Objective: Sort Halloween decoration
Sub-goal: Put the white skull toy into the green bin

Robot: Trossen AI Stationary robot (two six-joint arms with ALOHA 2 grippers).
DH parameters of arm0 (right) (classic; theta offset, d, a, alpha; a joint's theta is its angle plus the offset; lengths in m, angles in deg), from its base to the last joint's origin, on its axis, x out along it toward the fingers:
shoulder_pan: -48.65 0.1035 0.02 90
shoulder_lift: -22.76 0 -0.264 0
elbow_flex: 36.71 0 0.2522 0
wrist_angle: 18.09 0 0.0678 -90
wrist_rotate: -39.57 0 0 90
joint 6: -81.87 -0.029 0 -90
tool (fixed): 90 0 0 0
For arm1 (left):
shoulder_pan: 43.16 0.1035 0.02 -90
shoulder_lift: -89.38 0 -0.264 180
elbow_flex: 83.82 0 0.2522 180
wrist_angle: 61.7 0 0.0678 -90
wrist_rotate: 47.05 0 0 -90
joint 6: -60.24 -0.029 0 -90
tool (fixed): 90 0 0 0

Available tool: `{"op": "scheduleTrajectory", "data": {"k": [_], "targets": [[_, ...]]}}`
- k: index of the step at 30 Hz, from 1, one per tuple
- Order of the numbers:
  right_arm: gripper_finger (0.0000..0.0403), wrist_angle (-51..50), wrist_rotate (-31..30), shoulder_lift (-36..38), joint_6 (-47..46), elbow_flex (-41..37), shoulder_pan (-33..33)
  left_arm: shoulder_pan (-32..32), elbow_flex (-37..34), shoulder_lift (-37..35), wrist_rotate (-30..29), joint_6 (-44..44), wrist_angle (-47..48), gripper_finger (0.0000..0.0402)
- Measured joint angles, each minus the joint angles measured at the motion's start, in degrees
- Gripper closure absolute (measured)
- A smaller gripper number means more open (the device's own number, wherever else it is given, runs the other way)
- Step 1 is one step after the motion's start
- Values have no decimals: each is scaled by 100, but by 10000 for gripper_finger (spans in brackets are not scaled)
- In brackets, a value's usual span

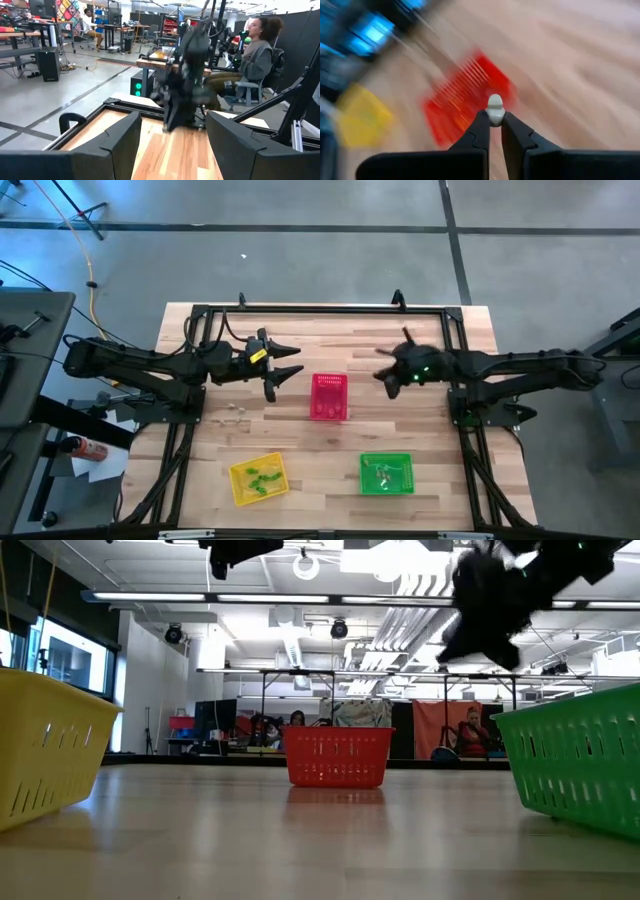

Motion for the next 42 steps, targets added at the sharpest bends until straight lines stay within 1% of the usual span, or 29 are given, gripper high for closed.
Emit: {"op": "scheduleTrajectory", "data": {"k": [3, 6, 8, 10, 13, 15, 25, 29, 32, 34, 38, 40, 42], "targets": [[390, 1262, 18, 139, 499, 57, 2, 0, 0, 0, 2, 52, 0, 190], [390, 2541, 83, 160, 1244, 117, 2, 0, 0, 0, 32, 186, 1, 190], [390, 3196, 202, 160, 1774, 180, 2, 0, 0, 0, 31, 315, 0, 190], [390, 3569, 318, 117, 2254, 254, 19, 0, 0, 0, 32, 398, 2, 190], [390, 3700, 459, 93, 2793, 345, 86, 0, 0, 0, 31, 402, 0, 190], [390, 3671, 517, 86, 2986, 360, 125, 0, 0, 1, 31, 401, 1, 190], [390, 3607, 525, 60, 2991, 363, 127, 0, 0, 1, 28, 397, 2, 190], [390, 3608, 580, 60, 2758, 363, 132, 0, 0, 2, 28, 396, 2, 190], [390, 3605, 937, 60, 2077, 363, 196, 0, 0, 0, 28, 396, 2, 190], [390, 3597, 1207, 62, 1459, 363, 329, 0, 0, 0, 28, 396, 4, 190], [390, 3210, 1461, 62, 381, 363, 826, 0, 0, 0, 28, 393, 8, 190], [390, 2881, 1581, 62, -23, 365, 1193, 0, 0, 0, 27, 396, 8, 190], [390, 2460, 1555, 62, -398, 365, 1609, 0, 0, 0, 26, 396, 10, 190]]}}
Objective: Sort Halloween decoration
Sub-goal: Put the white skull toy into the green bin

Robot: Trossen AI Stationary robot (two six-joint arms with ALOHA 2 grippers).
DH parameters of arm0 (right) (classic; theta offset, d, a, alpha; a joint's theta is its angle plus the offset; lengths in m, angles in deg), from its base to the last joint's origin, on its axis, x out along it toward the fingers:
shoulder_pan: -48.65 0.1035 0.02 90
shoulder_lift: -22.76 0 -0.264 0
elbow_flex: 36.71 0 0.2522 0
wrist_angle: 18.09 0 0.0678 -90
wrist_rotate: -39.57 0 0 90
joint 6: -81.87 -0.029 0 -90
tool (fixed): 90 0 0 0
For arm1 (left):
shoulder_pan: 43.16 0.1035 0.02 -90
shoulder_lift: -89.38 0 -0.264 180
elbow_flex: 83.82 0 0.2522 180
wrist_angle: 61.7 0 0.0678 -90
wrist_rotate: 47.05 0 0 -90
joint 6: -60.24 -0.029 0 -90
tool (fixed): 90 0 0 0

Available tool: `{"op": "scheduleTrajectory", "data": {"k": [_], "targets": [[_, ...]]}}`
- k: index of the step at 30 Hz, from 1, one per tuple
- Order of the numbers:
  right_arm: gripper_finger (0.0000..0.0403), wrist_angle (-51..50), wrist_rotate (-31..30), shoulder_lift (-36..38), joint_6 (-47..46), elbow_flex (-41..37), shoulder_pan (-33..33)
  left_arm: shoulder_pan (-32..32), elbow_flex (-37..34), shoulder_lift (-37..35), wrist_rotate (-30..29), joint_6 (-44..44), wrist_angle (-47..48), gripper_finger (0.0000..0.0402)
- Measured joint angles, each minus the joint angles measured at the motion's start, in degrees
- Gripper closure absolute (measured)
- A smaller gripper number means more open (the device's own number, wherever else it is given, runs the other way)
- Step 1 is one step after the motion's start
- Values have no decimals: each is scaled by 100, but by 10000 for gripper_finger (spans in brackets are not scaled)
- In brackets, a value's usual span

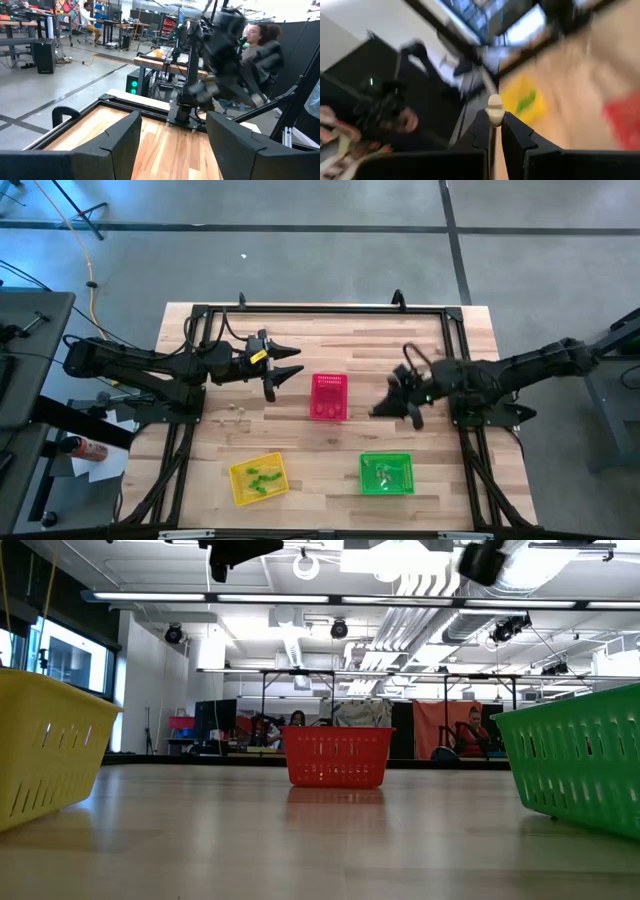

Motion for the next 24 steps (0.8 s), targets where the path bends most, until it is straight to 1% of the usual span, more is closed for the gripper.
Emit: {"op": "scheduleTrajectory", "data": {"k": [2, 4, 8, 11, 15, 18, 24], "targets": [[390, -331, -152, -46, -407, 0, 442, 0, 0, 0, 0, 2, 4, 190], [390, -597, -431, -127, -843, 0, 894, 0, 0, 0, 0, 2, 13, 190], [390, -652, -1034, -470, -1653, 0, 1676, 0, 0, 0, 0, 4, 142, 190], [390, -652, -1408, -828, -2263, 0, 2077, 0, 2, 1, 0, 7, 307, 190], [390, -656, -1550, -1376, -3114, 0, 2302, 0, 2, 2, 0, 7, 366, 190], [390, -665, -1550, -1772, -3793, 0, 2310, 0, 2, 2, 0, 7, 366, 190], [390, -949, -1530, -2354, -4744, 0, 2306, 0, 2, 2, 0, 9, 366, 190]]}}
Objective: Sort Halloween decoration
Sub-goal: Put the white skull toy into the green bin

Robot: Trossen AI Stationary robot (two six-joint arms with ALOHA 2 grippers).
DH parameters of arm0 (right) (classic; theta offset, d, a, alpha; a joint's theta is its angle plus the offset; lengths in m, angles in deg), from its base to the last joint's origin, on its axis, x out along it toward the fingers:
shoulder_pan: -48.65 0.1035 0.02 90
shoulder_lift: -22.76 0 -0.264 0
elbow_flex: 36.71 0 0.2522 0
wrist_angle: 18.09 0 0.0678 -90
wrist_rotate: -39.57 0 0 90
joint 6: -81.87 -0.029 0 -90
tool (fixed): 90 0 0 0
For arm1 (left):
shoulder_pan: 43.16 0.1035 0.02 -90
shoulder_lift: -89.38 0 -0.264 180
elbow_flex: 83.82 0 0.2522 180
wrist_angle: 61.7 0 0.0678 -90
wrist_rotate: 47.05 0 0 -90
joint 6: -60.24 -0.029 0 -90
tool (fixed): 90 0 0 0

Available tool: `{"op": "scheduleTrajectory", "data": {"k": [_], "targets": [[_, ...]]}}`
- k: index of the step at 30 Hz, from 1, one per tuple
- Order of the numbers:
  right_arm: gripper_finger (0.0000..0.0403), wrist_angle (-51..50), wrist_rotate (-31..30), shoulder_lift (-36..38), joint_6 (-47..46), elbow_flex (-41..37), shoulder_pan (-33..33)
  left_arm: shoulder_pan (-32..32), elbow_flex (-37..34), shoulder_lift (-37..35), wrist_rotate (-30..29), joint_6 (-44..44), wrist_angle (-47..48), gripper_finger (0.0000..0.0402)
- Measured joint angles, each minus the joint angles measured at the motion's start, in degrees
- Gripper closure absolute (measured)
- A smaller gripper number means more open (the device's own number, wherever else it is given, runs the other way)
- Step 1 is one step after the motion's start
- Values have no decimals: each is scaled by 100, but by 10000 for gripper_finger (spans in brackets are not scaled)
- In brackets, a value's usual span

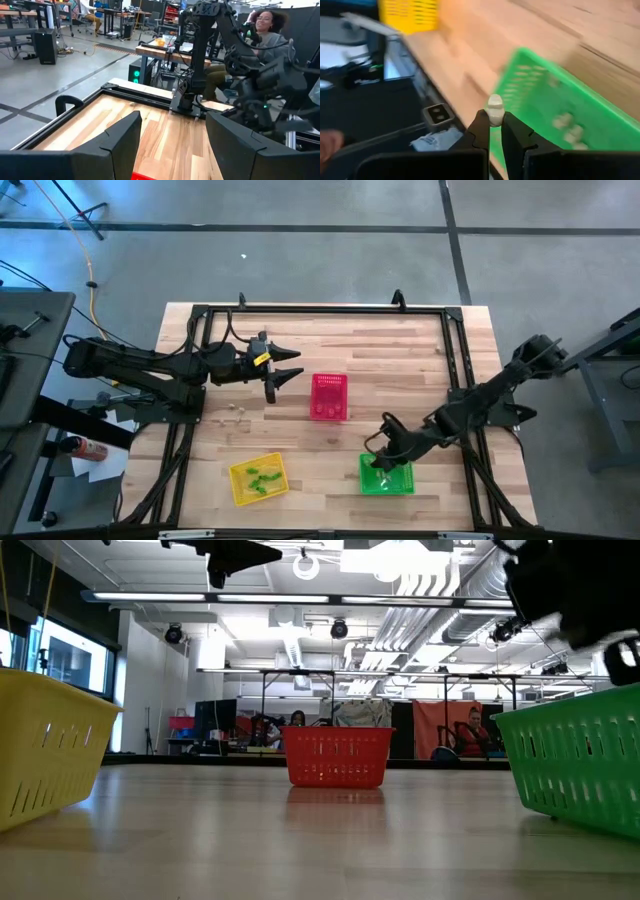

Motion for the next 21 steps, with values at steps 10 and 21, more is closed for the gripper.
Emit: {"op": "scheduleTrajectory", "data": {"k": [10, 21], "targets": [[390, -416, 812, -403, -1234, 0, 24, 0, 0, 0, 0, 4, 0, 190], [323, -675, 1002, -403, -2057, 0, 24, -2, 0, 0, 0, 2, 17, 190]]}}
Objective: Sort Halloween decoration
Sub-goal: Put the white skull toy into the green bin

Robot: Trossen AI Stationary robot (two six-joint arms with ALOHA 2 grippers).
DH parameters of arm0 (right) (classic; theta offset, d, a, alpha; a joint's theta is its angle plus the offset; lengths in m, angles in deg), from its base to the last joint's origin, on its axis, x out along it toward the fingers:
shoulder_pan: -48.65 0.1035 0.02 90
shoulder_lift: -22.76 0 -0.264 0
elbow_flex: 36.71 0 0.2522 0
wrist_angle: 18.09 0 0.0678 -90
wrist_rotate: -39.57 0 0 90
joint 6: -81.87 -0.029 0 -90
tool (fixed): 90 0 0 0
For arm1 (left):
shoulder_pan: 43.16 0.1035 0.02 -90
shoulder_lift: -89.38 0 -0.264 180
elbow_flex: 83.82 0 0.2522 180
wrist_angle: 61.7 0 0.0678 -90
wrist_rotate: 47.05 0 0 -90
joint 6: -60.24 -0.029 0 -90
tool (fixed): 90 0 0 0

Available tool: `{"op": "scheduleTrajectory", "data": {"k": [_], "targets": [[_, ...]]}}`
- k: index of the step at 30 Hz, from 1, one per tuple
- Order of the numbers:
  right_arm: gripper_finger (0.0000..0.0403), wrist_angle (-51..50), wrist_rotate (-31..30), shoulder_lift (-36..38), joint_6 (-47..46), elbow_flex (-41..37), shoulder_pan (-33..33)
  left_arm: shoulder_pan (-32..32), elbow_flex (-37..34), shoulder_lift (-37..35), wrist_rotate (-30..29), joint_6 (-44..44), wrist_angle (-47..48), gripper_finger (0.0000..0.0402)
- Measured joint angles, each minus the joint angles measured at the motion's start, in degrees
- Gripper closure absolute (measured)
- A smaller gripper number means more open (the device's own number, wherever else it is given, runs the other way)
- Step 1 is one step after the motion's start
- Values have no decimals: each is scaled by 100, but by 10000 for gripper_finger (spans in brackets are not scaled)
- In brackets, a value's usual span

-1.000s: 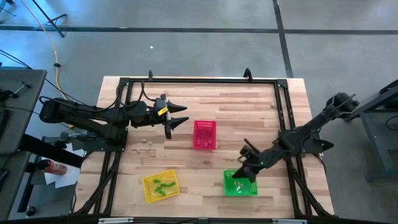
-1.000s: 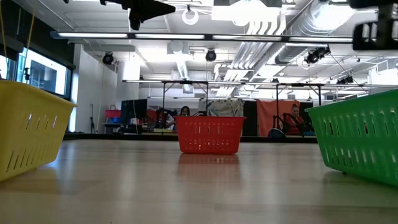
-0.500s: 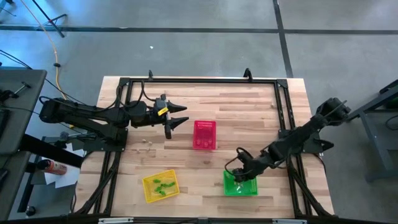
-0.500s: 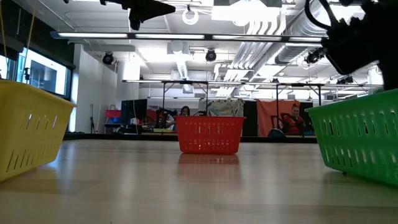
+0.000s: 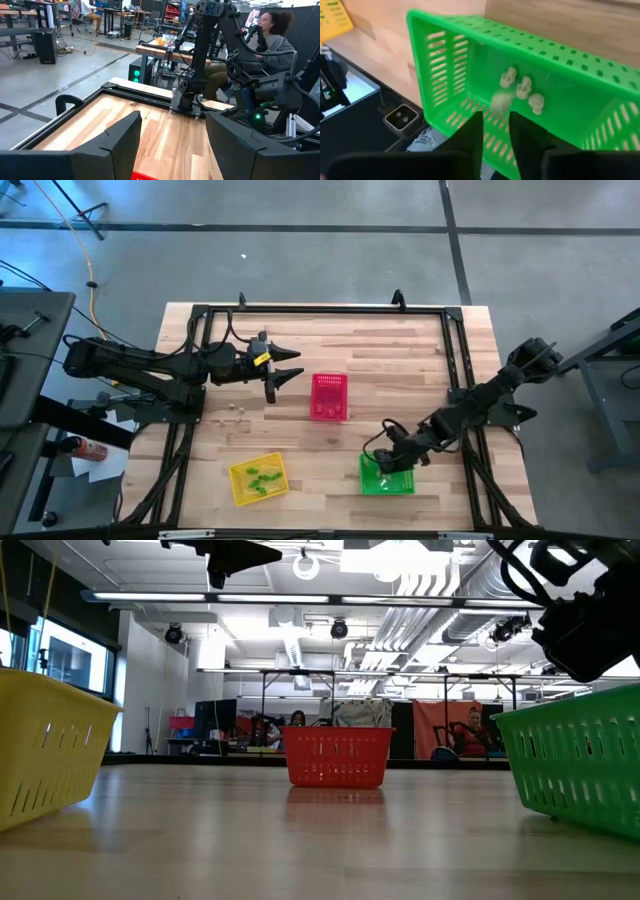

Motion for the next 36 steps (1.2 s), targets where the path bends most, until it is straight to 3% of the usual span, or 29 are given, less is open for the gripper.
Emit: {"op": "scheduleTrajectory", "data": {"k": [5, 11, 17, 21, 25, 27, 30, 36], "targets": [[268, 97, 76, 12, 217, 0, 0, 0, 0, 0, 0, -1, 1, 190], [253, 760, 270, 210, 932, 0, 0, 2, 0, 0, 3, 22, 0, 190], [253, 2196, -1648, 839, 2949, 0, -171, 0, 0, -2, 289, 98, -2, 190], [253, 3046, -2958, 1200, 5227, 0, -527, 0, 0, -1, 608, 97, -4, 190], [253, 3750, -3625, 1370, 7533, 2, -1027, 0, 0, 0, 722, 96, -11, 190], [253, 4004, -3623, 1370, 8171, 2, -1343, 2, 0, -2, 752, 94, -17, 190], [253, 4005, -3417, 1365, 8420, 2, -1823, 2, 0, -2, 769, 93, -65, 190], [253, 3887, -2238, 1355, 8874, 2, -2619, 2, 0, -2, 916, -352, -61, 190]]}}
